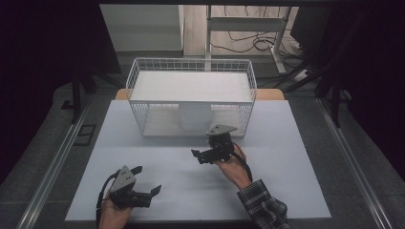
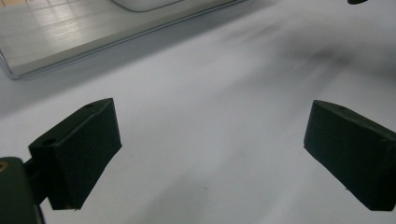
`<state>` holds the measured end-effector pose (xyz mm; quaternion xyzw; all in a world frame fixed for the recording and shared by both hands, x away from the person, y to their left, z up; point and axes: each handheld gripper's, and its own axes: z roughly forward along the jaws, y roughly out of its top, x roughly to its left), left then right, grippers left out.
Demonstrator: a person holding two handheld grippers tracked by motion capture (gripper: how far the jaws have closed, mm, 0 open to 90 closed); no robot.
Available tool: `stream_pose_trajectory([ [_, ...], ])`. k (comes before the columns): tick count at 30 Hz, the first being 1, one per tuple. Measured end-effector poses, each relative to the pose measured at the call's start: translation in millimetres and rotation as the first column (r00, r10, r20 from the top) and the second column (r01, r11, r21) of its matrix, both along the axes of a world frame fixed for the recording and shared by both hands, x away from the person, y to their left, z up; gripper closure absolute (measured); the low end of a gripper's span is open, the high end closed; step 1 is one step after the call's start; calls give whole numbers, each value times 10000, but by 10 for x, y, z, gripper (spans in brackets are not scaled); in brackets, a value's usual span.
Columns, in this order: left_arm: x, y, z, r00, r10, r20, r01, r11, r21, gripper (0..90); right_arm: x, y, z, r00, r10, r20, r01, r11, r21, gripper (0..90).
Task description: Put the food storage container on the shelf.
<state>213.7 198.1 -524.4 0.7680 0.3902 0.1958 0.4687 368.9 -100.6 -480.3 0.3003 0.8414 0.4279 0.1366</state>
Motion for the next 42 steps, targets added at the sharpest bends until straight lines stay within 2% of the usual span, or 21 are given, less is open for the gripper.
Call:
stream_pose_trajectory([
  [19, 1, -25, -8, 9997, -129, -223, 132, 9999, 107, 24, -307, -258, 82, 9991, -140, 406, 136, 9999, 98, 0],
  [29, 4, -58, -27, 9992, -255, -317, 263, 9993, 256, 21, -477, -397, 24, 9994, -150, 323, 153, 9998, -83, 0],
  [34, 6, -83, -45, 9987, -324, -404, 344, 9983, 477, 19, -561, -435, 16, 9991, -116, 404, 121, 9998, -125, 0],
  [42, 4, -71, -50, 9986, -215, -480, 244, 9979, 599, 17, -702, -522, -26, 9990, -63, 452, 77, 9995, -313, 0],
])
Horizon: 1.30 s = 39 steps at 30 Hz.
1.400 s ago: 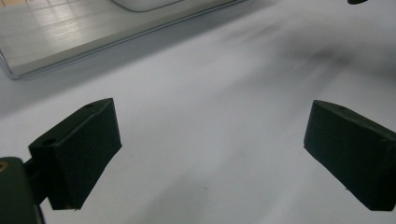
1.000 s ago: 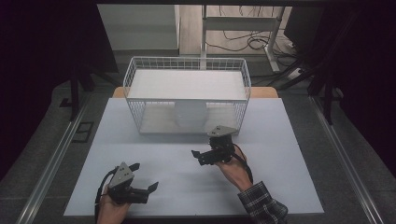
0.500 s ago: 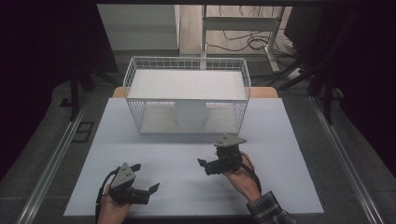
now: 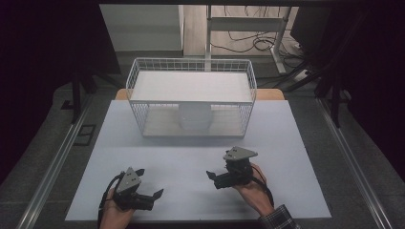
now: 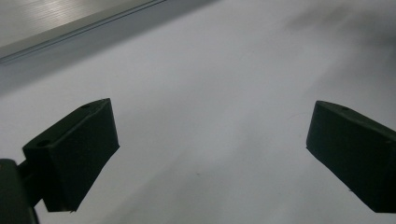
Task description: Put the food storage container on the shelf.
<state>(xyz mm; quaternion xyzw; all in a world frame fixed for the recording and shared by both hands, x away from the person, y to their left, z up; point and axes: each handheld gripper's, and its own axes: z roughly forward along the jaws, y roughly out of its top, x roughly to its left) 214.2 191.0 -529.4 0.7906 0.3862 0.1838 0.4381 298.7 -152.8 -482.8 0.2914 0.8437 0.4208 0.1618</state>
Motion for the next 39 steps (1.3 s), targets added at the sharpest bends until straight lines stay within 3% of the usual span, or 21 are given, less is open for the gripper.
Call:
stream_pose_trajectory([
  [20, -27, 61, 22, 9996, 194, -226, -192, 9998, 65, 0, -223, -300, 4, 9993, -328, -178, 331, 9994, 138, 0],
  [29, -81, 107, 32, 9991, 301, -290, -297, 9994, 154, 0, -319, -488, 19, 9977, -663, -134, 663, 9978, -62, 0],
  [39, -155, 210, 62, 9985, 475, -264, -471, 9987, 175, 0, -432, -674, 60, 9944, -1045, -130, 1046, 9945, 55, 0],
])
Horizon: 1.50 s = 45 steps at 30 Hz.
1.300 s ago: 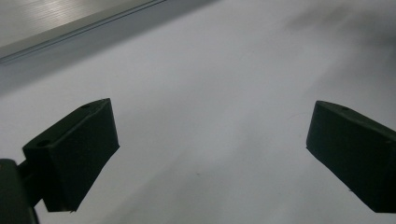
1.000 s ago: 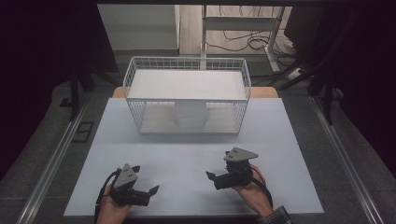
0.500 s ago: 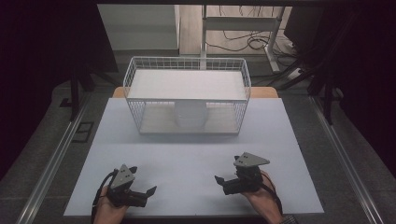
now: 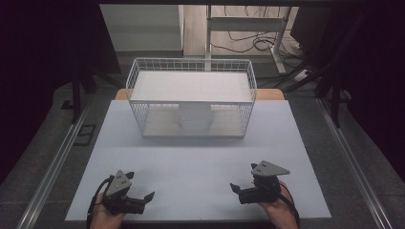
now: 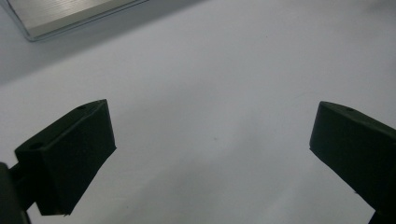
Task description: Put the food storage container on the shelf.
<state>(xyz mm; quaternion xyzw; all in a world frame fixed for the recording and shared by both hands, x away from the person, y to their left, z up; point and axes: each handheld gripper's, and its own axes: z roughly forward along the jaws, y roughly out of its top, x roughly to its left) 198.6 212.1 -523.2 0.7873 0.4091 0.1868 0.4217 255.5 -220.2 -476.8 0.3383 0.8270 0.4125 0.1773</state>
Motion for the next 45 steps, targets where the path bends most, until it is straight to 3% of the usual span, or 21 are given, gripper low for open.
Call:
stream_pose_trajectory([
  [16, -159, 150, 30, 9995, 315, 26, -315, 9994, 111, 0, -179, -288, 23, 9989, -466, 11, 466, 9989, 99, 0],
  [25, -240, 271, 38, 9981, 614, 28, -613, 9981, -100, 0, -274, -444, 30, 9970, -775, 59, 774, 9969, 122, 0],
  [34, -302, 376, 79, 9965, 833, 93, -832, 9965, -87, 0, -366, -620, 28, 9925, -1222, 13, 1221, 9920, 329, 5],
  [45, -425, 537, 63, 9910, 1327, 163, -1321, 9908, -304, 0, -488, -831, -11, 9848, -1736, 92, 1734, 9847, 179, 4],
])
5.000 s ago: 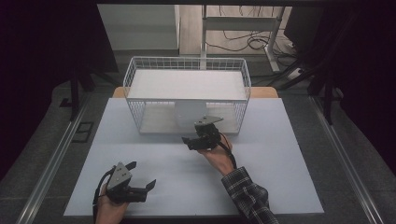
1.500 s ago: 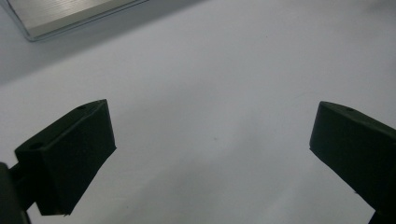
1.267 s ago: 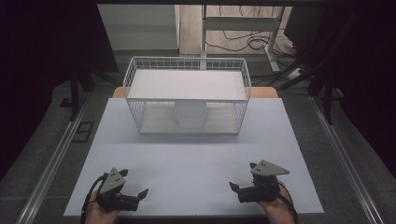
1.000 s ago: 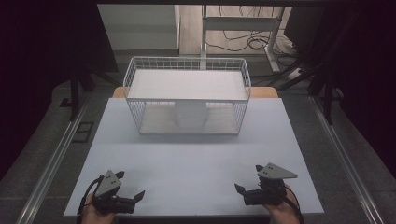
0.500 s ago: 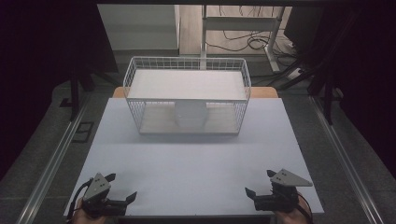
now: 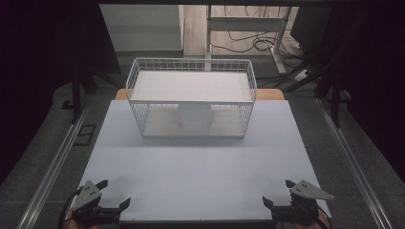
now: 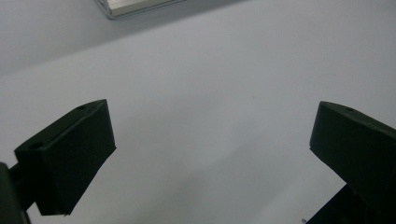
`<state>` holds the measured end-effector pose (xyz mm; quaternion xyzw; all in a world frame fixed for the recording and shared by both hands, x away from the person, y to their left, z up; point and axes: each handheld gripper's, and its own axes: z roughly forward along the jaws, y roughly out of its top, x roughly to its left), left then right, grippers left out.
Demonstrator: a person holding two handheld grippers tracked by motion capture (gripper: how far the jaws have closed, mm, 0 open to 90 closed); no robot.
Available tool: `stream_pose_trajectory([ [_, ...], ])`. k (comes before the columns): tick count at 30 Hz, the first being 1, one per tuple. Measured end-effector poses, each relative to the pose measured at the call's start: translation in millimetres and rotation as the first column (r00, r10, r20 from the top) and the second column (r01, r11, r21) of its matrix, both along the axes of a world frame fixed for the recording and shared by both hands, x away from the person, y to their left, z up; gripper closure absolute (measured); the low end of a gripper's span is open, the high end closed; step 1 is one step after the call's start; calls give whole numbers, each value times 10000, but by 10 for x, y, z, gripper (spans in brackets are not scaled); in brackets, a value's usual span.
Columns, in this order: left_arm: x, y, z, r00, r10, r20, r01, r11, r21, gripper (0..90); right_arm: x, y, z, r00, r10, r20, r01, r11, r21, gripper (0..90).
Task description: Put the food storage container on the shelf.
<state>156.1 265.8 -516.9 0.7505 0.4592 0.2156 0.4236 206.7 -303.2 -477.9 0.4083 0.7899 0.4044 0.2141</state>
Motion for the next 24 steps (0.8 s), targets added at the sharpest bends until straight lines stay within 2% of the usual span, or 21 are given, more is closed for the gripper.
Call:
stream_pose_trajectory([
  [6, -64, 86, -47, 9996, 267, -16, -267, 9996, -106, 0, -64, -123, -63, 9990, -430, -113, 430, 9991, 43, 1],
  [12, -81, 118, -80, 9992, 403, -43, -404, 9991, -141, 0, -117, -171, -131, 9982, -561, -228, 562, 9984, 33, 0],
  [17, -83, 122, -85, 9990, 446, -36, -446, 9989, -106, 0, -128, -161, -185, 9975, -546, -457, 532, 9981, -317, 0],
  [24, -71, 170, -95, 9977, 645, -189, -655, 9962, -569, 7, -122, -142, -194, 9967, -619, -521, 595, 9971, -473, 0],
])
